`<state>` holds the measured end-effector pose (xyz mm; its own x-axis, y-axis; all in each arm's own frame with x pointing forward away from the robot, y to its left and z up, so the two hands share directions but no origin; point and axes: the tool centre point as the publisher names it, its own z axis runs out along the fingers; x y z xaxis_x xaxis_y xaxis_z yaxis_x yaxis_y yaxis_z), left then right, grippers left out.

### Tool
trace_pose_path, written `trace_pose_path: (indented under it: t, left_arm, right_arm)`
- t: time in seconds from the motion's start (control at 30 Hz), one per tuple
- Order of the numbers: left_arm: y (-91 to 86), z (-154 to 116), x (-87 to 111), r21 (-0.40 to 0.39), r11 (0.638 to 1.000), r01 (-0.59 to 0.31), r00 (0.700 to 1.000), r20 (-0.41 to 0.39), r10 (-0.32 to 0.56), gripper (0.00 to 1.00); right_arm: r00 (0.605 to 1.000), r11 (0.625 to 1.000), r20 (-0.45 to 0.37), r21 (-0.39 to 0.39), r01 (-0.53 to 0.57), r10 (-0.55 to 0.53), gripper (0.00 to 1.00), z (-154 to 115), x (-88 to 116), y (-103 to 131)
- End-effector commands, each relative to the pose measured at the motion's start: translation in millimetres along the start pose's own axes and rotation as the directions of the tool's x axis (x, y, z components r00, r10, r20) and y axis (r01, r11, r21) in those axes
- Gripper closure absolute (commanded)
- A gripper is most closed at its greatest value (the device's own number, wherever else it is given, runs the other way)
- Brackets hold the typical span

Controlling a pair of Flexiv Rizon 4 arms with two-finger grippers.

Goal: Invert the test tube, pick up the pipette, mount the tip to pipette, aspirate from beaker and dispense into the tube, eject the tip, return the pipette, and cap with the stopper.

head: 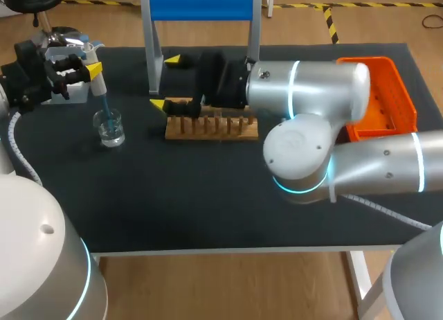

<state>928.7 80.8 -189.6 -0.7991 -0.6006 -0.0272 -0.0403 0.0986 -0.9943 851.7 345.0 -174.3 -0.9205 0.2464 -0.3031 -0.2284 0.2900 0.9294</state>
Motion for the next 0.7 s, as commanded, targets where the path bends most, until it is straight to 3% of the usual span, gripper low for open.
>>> trace_pose_path:
  t: [0.03,0.2,0.27,0.33,0.37,0.43,0.47,0.7]
  left_arm:
    - [-0.1,0.7,1.0,0.0,1.0,-0.001,1.0,0.006,0.001,1.0]
    - [-0.1,0.7,1.0,0.0,1.0,-0.001,1.0,0.006,0.001,1.0]
    - [-0.1,0.7,1.0,0.0,1.0,-0.001,1.0,0.006,0.001,1.0]
    - [-0.1,0.7,1.0,0.0,1.0,-0.001,1.0,0.006,0.001,1.0]
    - [-0.1,0.7,1.0,0.0,1.0,-0.001,1.0,0.006,0.001,1.0]
    - [-0.1,0.7,1.0,0.0,1.0,-0.001,1.0,0.006,0.001,1.0]
    - [-0.1,0.7,1.0,0.0,1.0,-0.001,1.0,0.006,0.001,1.0]
    - [-0.1,0.7,1.0,0.0,1.0,-0.001,1.0,0.006,0.001,1.0]
  right_arm:
    - [0.922,0.999,-0.388,-0.034,-0.008,-0.006,0.0,-15.5,-7.7,10.2]
    - [0.906,0.999,-0.423,-0.05,-0.005,-0.016,0.0,-17.1,-13.1,24.7]
    - [0.9,0.998,-0.436,-0.056,-0.009,-0.016,0.2,-16.6,-15.2,30.8]
    - [0.894,0.998,-0.449,-0.061,-0.011,-0.017,0.55,-16.0,-16.7,37.2]
    - [0.891,0.998,-0.454,-0.061,-0.007,-0.022,0.64,-15.2,-17.0,40.1]
    - [0.884,0.998,-0.466,-0.063,-0.006,-0.024,0.9,-13.1,-18.1,46.4]
    - [0.883,0.998,-0.469,-0.063,-0.004,-0.026,0.97,-12.2,-18.3,48.2]
    - [0.865,0.996,-0.501,-0.087,-0.036,-0.013,1.0,-2.0,-22.1,63.6]
